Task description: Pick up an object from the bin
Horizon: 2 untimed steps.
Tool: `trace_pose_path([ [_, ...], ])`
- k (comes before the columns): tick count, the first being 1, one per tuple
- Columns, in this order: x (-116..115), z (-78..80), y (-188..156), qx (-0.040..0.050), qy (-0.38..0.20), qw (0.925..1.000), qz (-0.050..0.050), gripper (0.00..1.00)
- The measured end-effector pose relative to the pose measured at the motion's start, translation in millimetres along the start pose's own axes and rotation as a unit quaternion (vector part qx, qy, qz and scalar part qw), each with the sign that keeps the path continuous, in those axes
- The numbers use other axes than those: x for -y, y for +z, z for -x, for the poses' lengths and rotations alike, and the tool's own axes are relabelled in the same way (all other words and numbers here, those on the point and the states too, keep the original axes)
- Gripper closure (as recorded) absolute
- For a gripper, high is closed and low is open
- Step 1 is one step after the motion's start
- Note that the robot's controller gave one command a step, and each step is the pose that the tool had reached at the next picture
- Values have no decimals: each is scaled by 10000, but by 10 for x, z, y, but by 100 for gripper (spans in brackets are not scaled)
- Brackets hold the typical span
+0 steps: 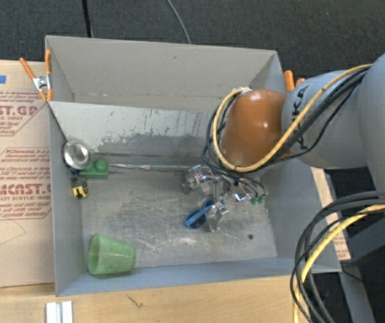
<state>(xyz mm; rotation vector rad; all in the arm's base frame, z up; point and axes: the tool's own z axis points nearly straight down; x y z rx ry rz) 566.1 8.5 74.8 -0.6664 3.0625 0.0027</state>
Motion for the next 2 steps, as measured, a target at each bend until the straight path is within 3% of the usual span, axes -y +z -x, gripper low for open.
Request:
trace_pose_path([
  [1, -11, 5, -42, 4, -14, 10000, 1, 100],
  [2, -60, 108, -1770, 13, -769, 9970, -18, 100],
])
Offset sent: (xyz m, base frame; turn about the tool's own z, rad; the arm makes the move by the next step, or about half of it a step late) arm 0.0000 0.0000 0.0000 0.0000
